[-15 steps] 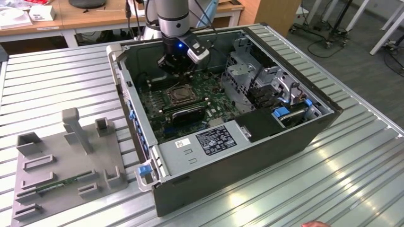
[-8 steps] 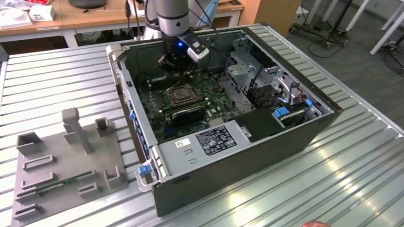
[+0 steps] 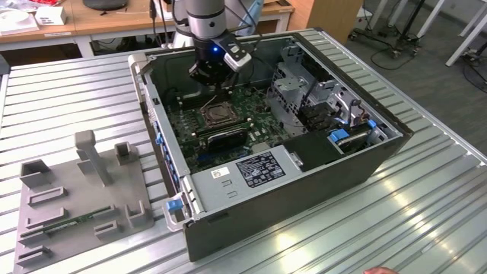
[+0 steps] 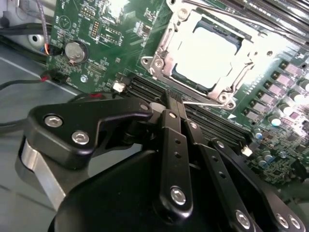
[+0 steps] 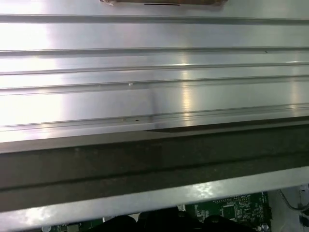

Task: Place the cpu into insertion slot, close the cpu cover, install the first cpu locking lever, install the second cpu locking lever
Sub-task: 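Install the first cpu locking lever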

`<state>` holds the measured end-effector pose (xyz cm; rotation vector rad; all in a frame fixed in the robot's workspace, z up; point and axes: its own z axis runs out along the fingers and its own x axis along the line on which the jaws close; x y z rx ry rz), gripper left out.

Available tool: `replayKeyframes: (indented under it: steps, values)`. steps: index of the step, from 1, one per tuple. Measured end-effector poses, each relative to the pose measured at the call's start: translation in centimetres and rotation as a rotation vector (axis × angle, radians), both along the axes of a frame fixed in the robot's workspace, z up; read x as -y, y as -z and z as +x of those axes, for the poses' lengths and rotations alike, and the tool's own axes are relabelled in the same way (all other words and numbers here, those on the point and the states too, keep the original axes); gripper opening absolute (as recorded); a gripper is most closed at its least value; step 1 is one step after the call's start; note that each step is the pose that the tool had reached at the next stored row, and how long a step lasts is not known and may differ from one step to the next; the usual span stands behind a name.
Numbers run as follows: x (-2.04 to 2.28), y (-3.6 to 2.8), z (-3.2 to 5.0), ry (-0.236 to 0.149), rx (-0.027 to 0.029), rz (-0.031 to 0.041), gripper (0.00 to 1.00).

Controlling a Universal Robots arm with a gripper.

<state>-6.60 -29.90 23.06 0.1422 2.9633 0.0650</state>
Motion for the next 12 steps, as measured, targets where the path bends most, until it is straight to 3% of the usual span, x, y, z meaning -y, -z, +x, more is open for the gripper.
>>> replayKeyframes:
  steps: [4,8,12]
  values:
    - [0.0,0.0,-1.11,0.0,0.0128,0.0,0.11]
    - [0.07,0.0,-2.14,0.0,0.0184,-0.0001,0.11]
    - [0.11,0.0,-2.59,-0.001,0.0228,0.0028,0.11]
